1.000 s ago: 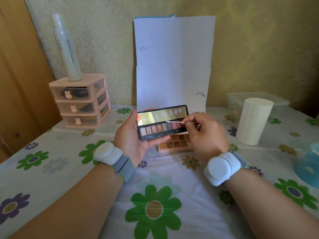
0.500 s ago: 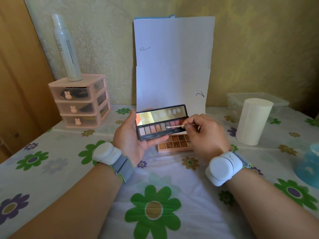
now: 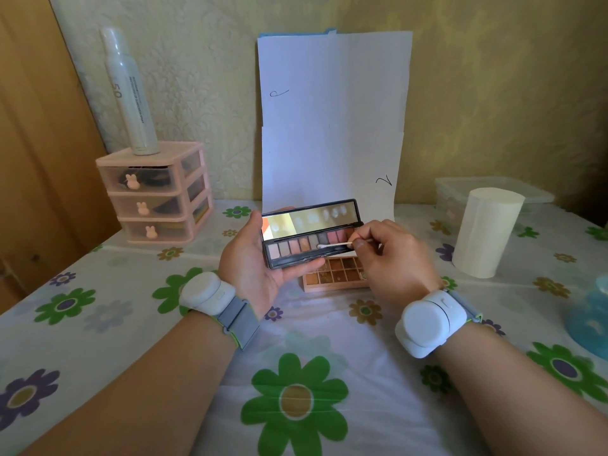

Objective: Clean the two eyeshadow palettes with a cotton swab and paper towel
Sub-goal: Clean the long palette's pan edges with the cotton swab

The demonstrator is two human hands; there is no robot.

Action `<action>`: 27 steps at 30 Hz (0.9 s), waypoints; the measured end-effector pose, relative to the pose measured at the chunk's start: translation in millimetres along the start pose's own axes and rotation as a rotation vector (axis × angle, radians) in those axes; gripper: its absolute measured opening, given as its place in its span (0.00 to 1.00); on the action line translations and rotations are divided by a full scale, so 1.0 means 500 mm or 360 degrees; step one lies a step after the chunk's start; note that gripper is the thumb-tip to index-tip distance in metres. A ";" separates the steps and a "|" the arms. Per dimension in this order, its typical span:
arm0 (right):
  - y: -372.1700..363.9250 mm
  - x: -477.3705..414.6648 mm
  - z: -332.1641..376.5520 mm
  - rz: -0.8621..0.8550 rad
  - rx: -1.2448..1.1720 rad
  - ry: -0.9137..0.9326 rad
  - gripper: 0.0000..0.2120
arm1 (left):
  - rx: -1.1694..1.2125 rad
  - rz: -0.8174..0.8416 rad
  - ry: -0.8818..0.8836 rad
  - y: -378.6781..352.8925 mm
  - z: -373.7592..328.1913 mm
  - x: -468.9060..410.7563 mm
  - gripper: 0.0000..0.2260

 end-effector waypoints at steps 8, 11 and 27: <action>0.002 0.000 -0.002 -0.0040 -0.0030 -0.0008 0.07 | -0.0004 0.0039 0.0001 -0.006 -0.001 0.002 0.21; -0.003 0.000 -0.004 0.0024 -0.0045 -0.0009 0.08 | 0.0017 0.0016 -0.0004 -0.002 -0.001 0.000 0.23; 0.017 -0.003 -0.022 -0.0116 -0.0087 -0.0111 0.07 | -0.0032 0.0053 0.0014 -0.006 -0.001 0.000 0.25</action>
Point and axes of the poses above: each hand's wrist, its own x-axis away from the middle knuckle, its own y-axis out of the back of the hand, z = x × y, the point moved 10 cm from there along -x, towards the middle knuckle, and after that the axes turned 7 degrees about z, right-handed, at the moved point
